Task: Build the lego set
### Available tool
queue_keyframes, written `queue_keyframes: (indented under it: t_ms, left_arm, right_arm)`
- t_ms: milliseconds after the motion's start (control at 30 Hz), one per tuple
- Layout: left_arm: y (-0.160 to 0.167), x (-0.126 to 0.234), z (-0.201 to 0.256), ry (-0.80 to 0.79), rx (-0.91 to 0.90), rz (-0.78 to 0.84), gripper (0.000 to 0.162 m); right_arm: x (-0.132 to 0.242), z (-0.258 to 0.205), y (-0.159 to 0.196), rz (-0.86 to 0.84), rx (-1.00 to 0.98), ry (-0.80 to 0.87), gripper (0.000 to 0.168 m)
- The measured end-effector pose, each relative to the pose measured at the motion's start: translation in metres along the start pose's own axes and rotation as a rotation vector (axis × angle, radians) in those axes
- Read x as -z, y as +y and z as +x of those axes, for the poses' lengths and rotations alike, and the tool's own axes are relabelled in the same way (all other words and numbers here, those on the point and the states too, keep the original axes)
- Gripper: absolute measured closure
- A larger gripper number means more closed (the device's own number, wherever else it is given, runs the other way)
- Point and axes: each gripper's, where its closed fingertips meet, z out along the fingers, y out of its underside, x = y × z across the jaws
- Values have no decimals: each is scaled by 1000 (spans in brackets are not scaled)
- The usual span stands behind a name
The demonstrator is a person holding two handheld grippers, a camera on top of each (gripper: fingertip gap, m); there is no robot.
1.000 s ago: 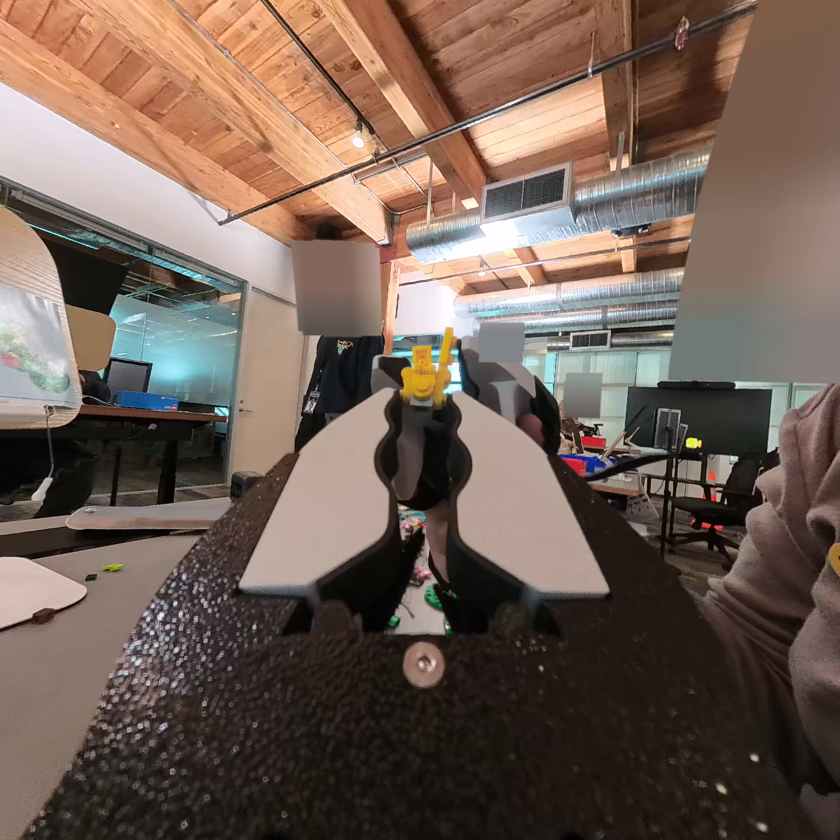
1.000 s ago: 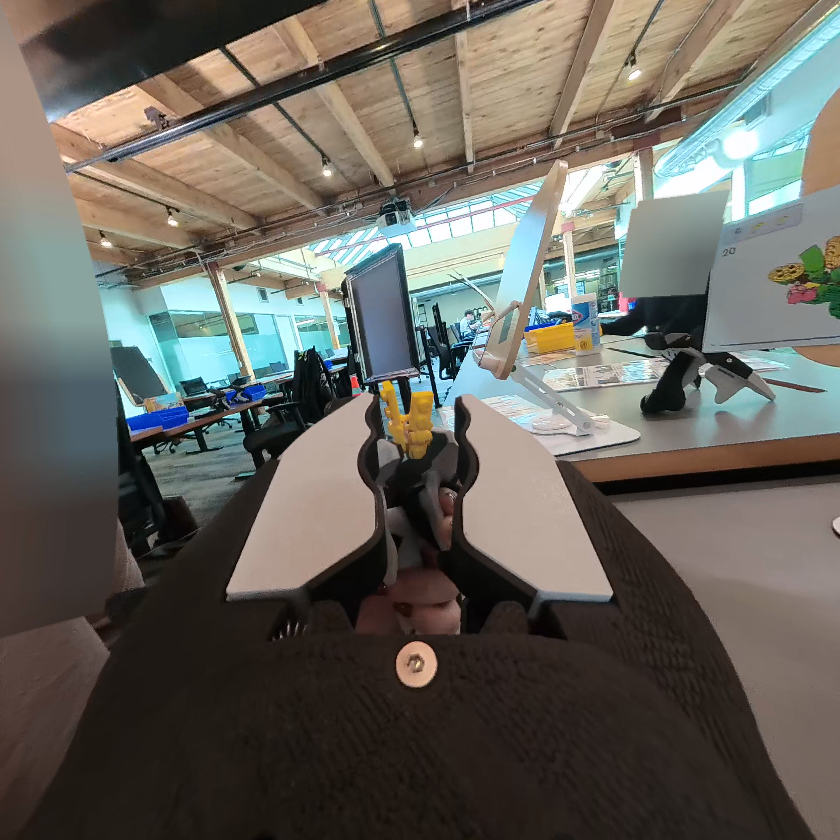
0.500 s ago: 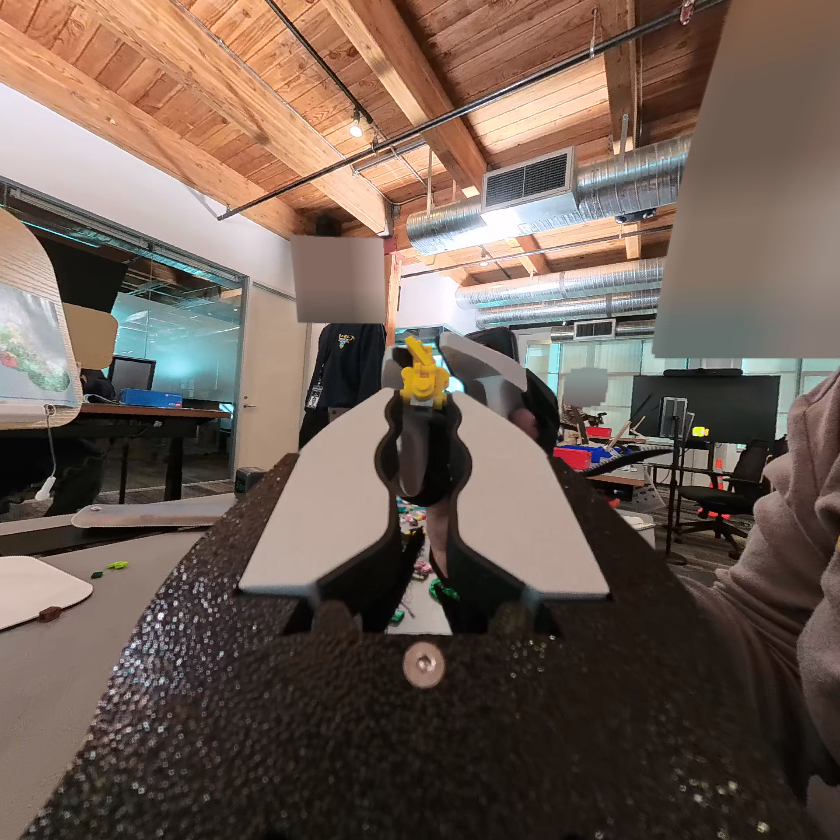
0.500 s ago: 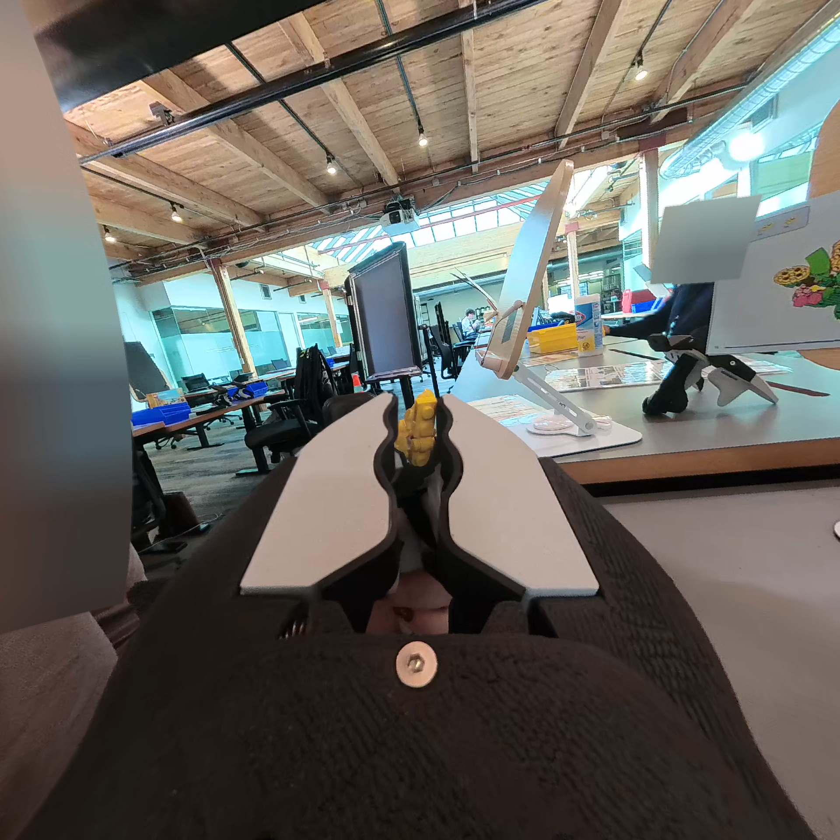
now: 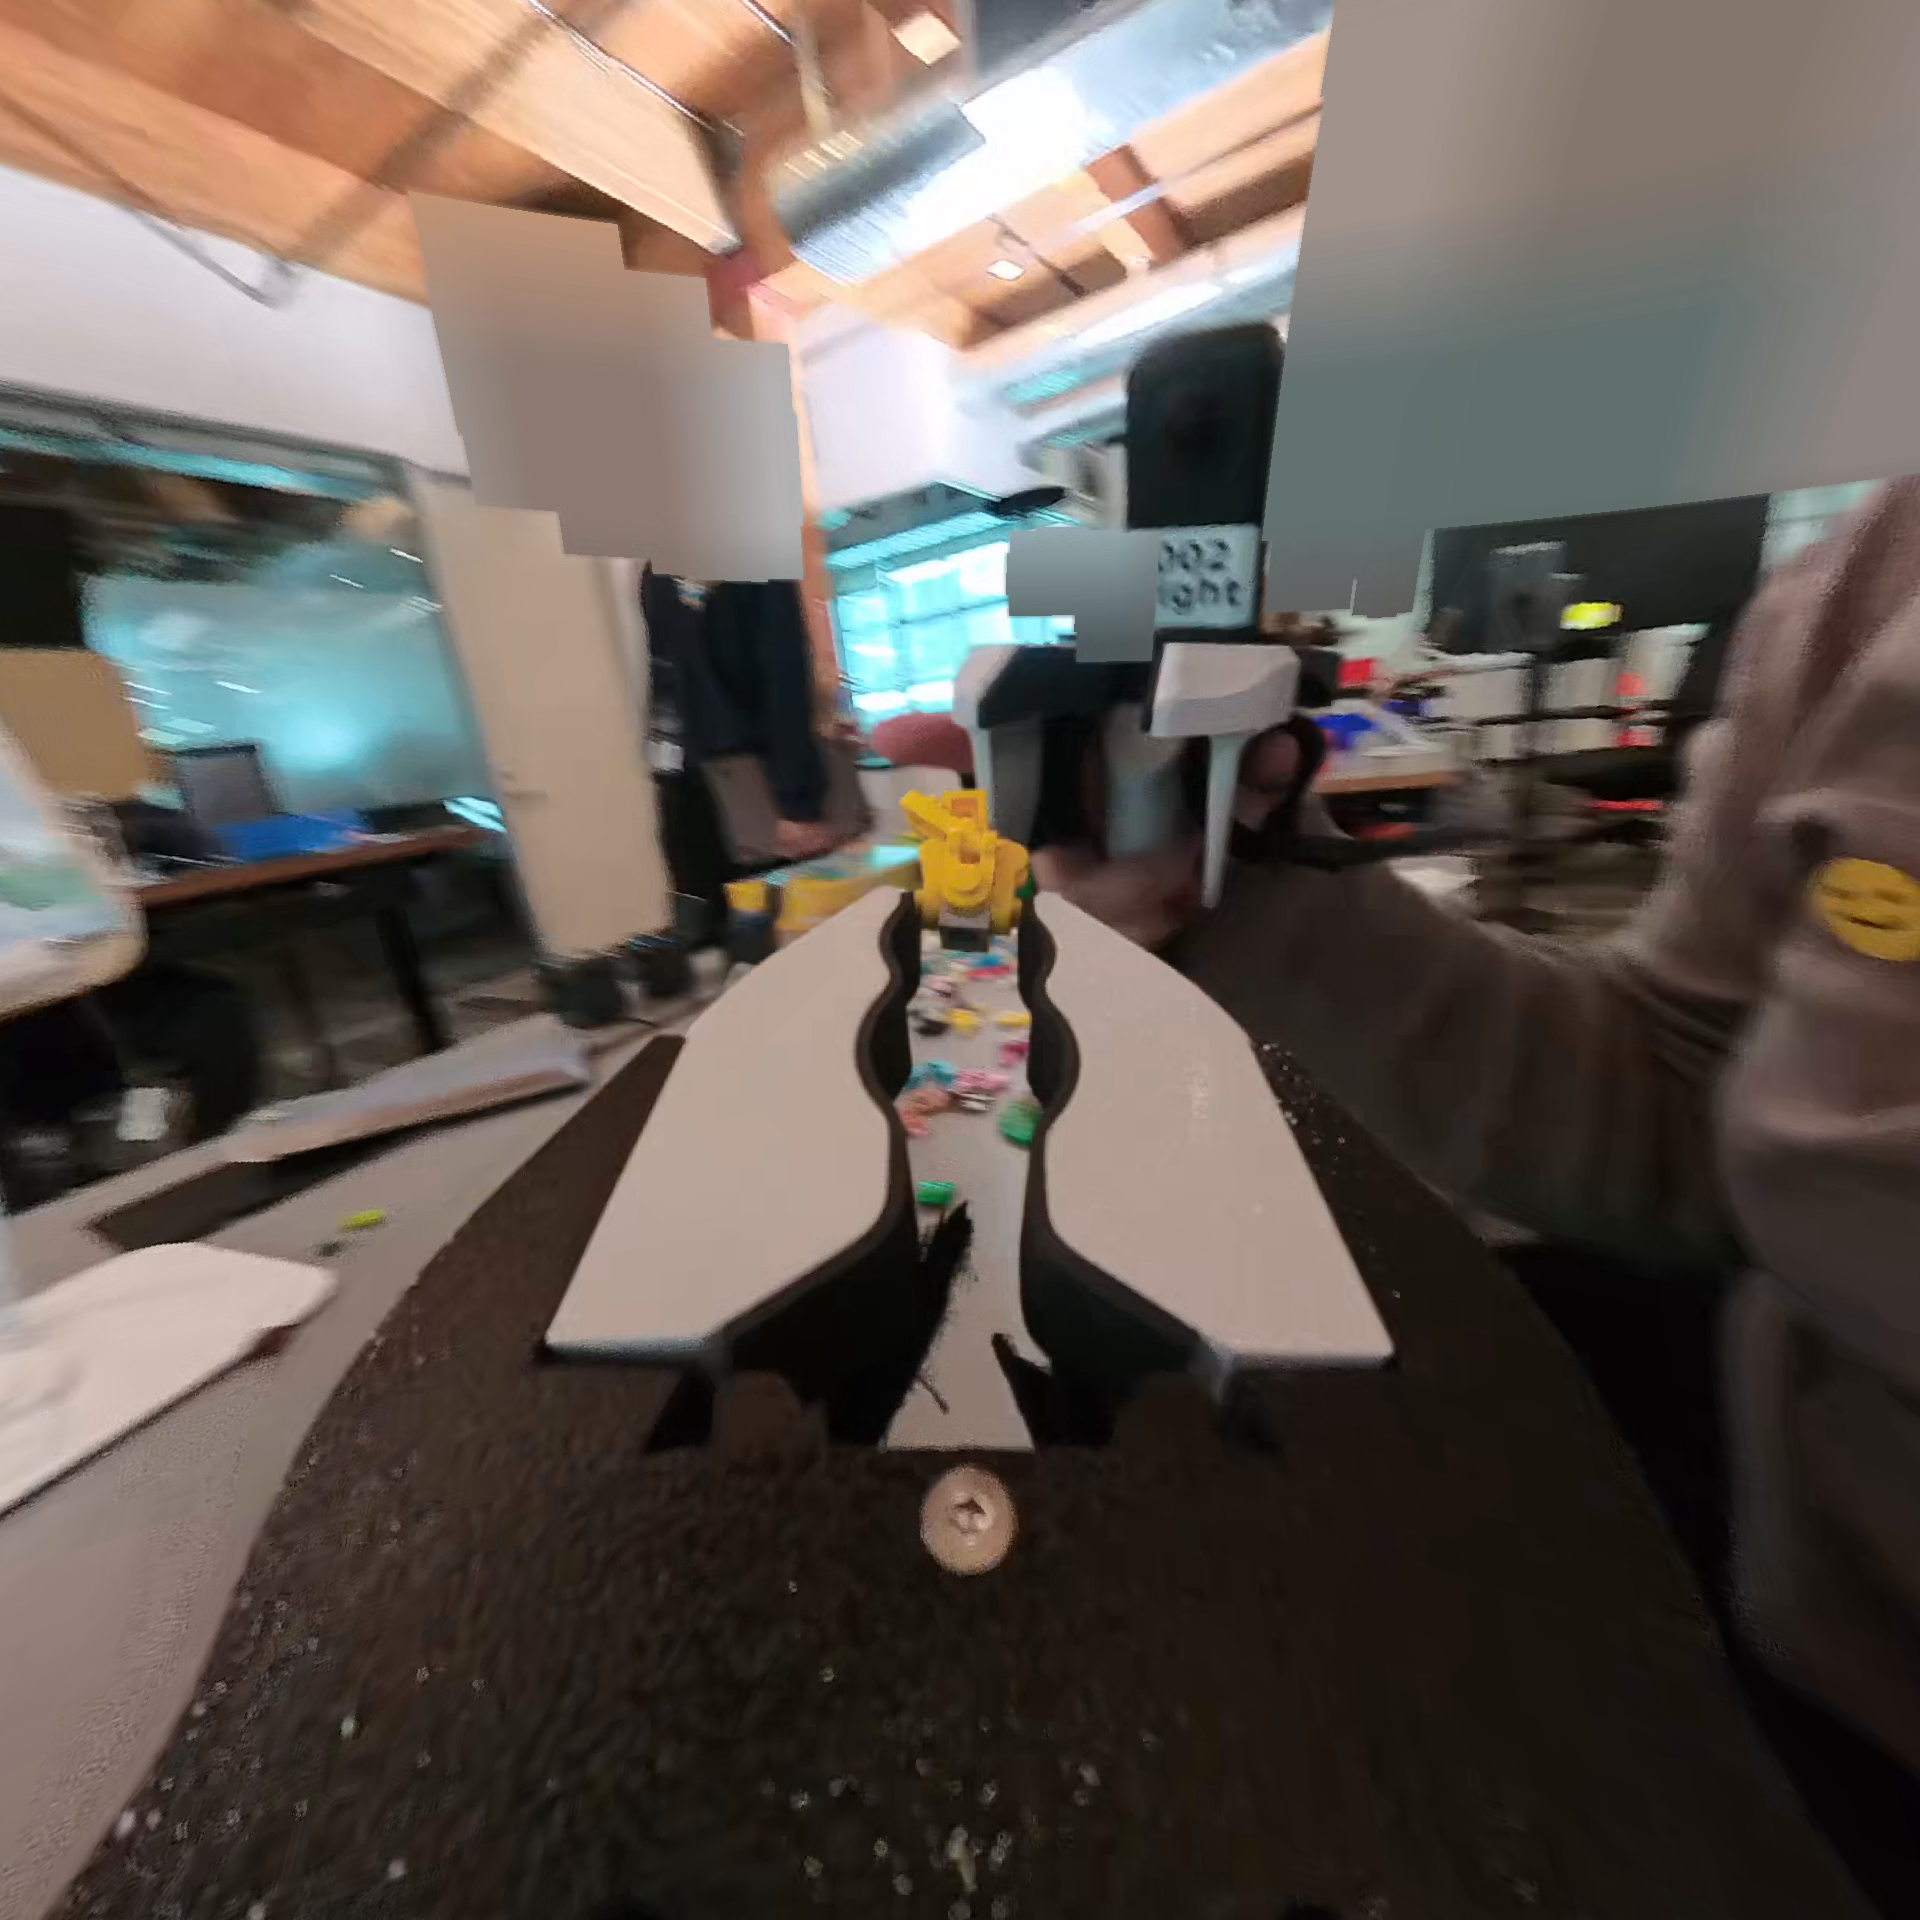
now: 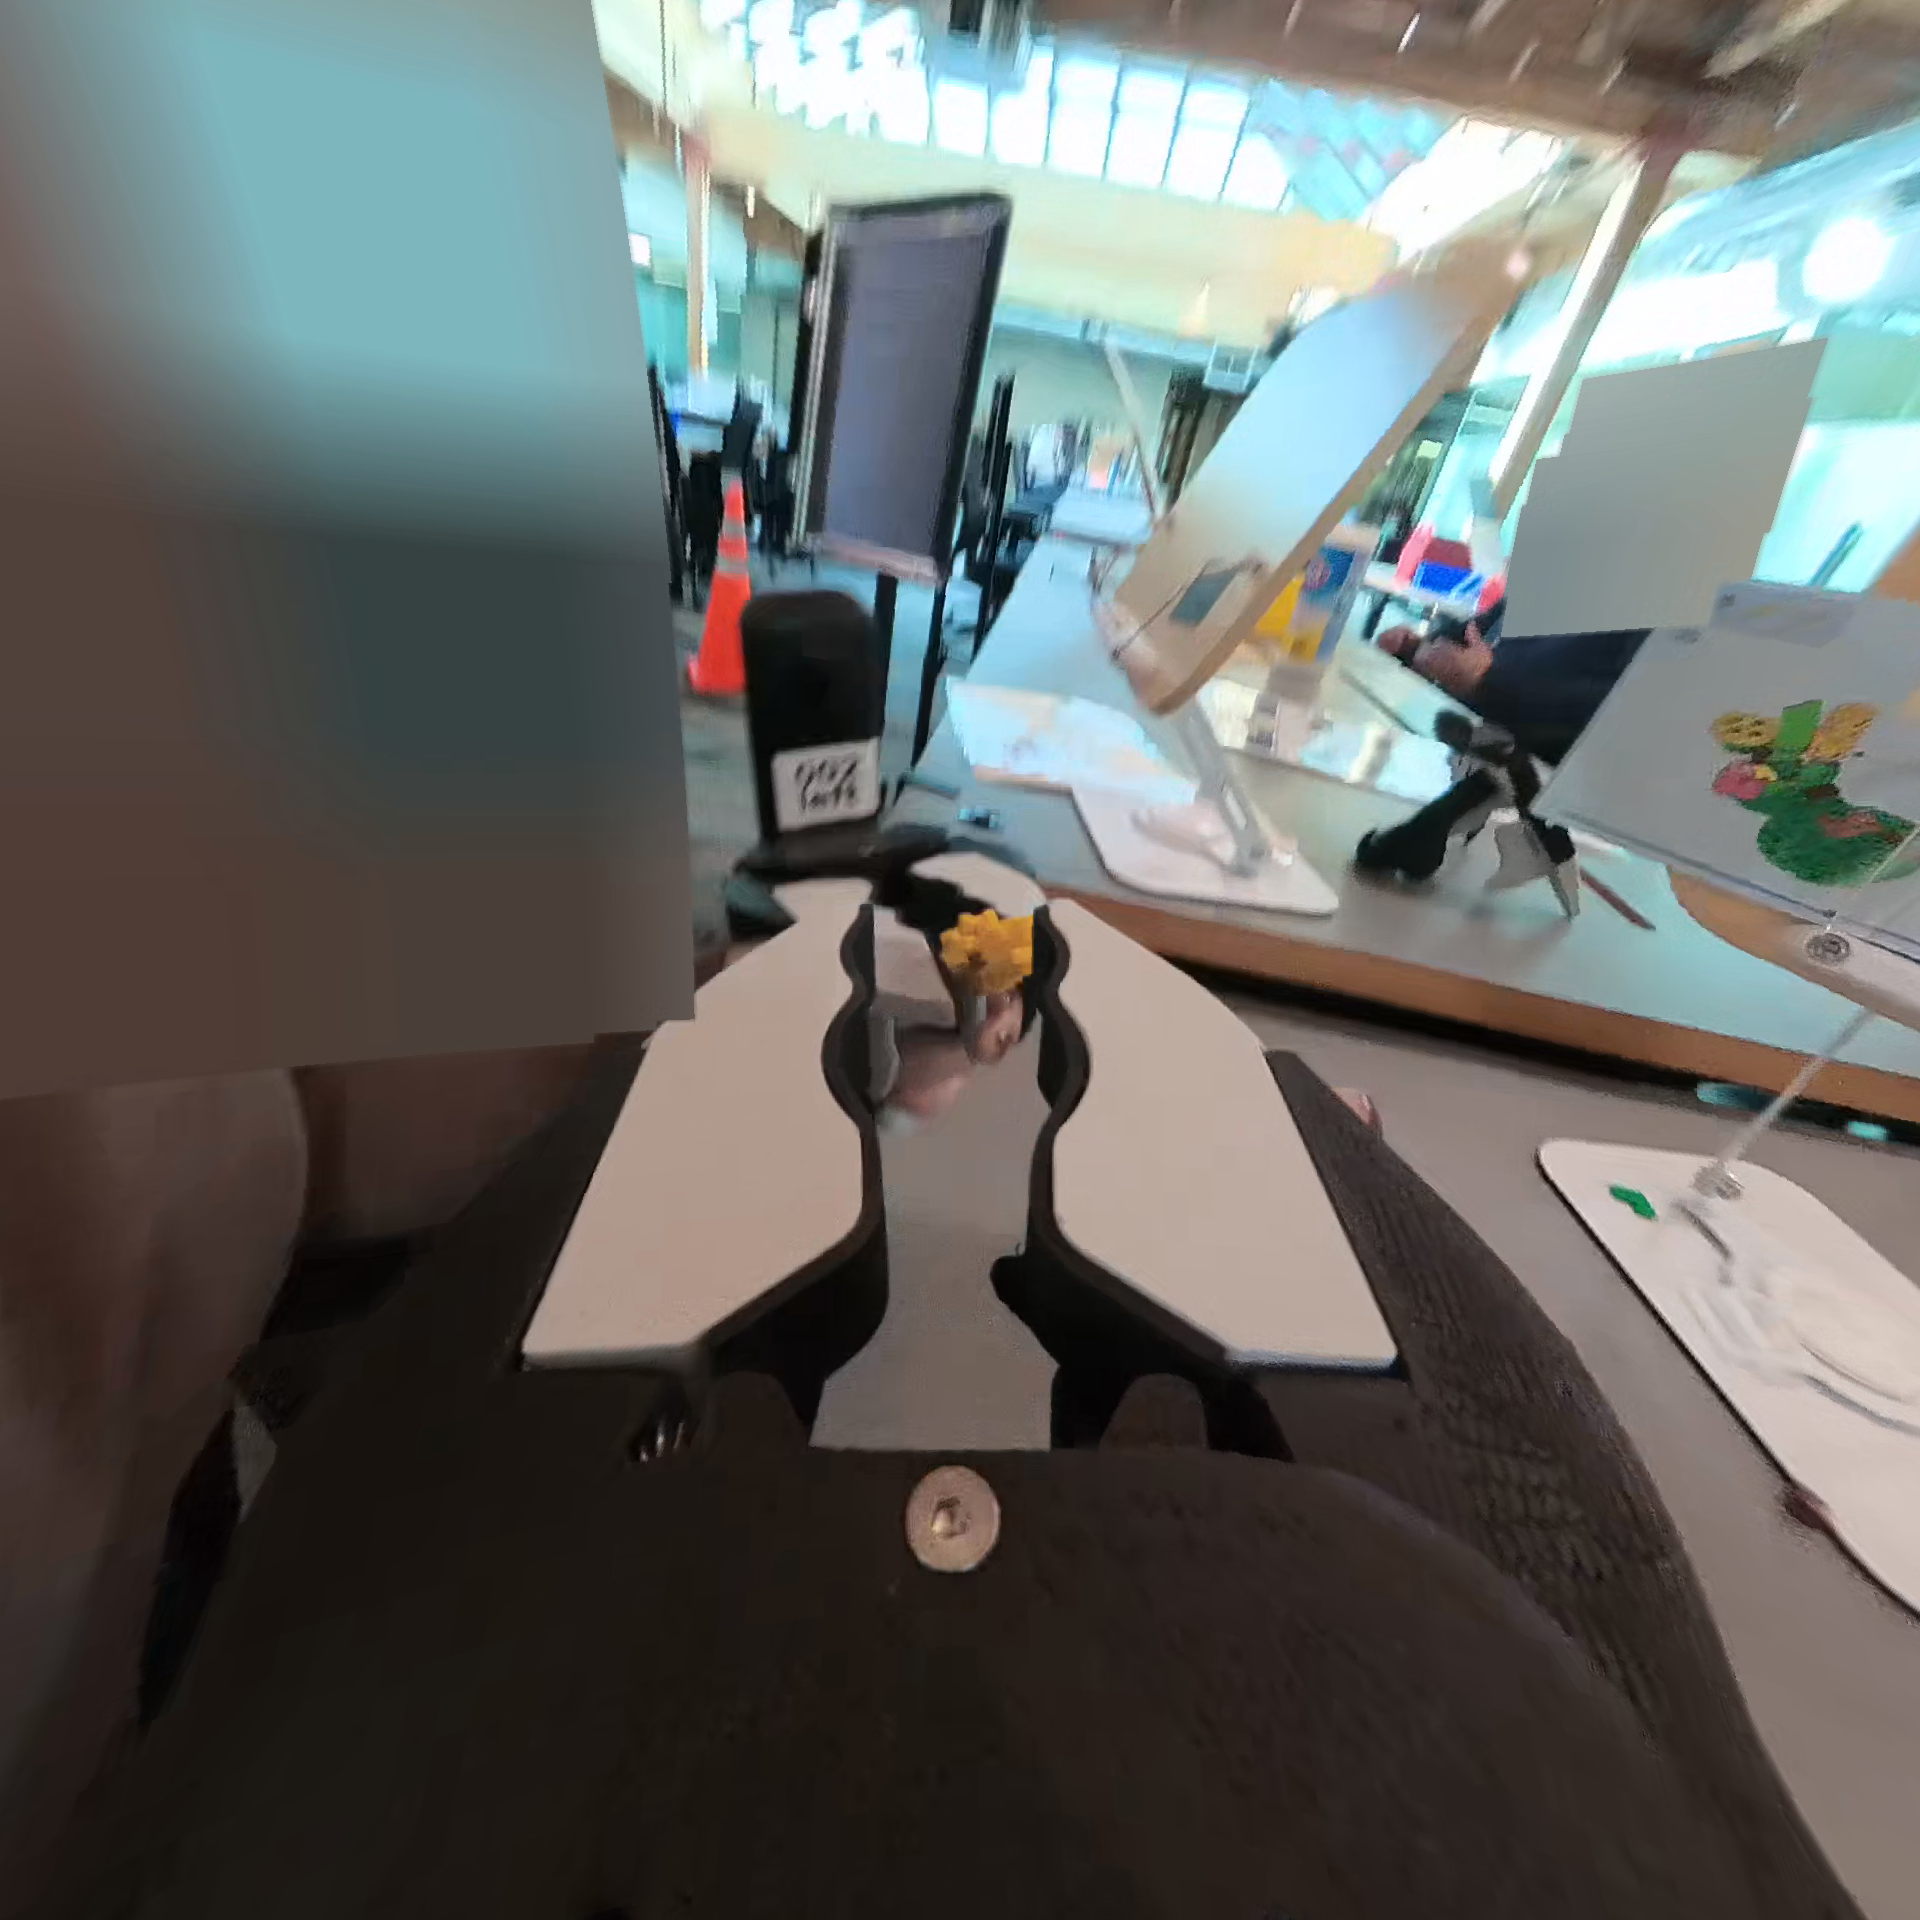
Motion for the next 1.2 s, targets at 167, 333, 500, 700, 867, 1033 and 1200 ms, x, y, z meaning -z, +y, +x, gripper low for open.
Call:
queue_keyframes:
  t_ms: [167,333,500,700,867,1033,1200]
  left_arm:
    - [9,1,32,226,67,-62,144]
    - [15,-7,49,310,58,-108,144]
    - [17,-8,54,339,54,-122,144]
    - [18,-10,58,362,58,-123,144]
    - [23,-12,48,300,60,-140,144]
    - [28,-13,43,268,66,-154,144]
    - [23,-14,40,254,74,-122,144]
  right_arm:
    - [9,-21,4,-217,27,-108,139]
    - [7,-35,20,-411,5,-225,141]
    - [11,-38,30,-536,-17,-271,148]
    - [14,-36,36,-614,-2,-268,156]
    - [16,-35,33,-616,16,-252,165]
    - [15,-30,35,-618,94,-188,165]
    - [14,-29,32,-581,140,-156,165]
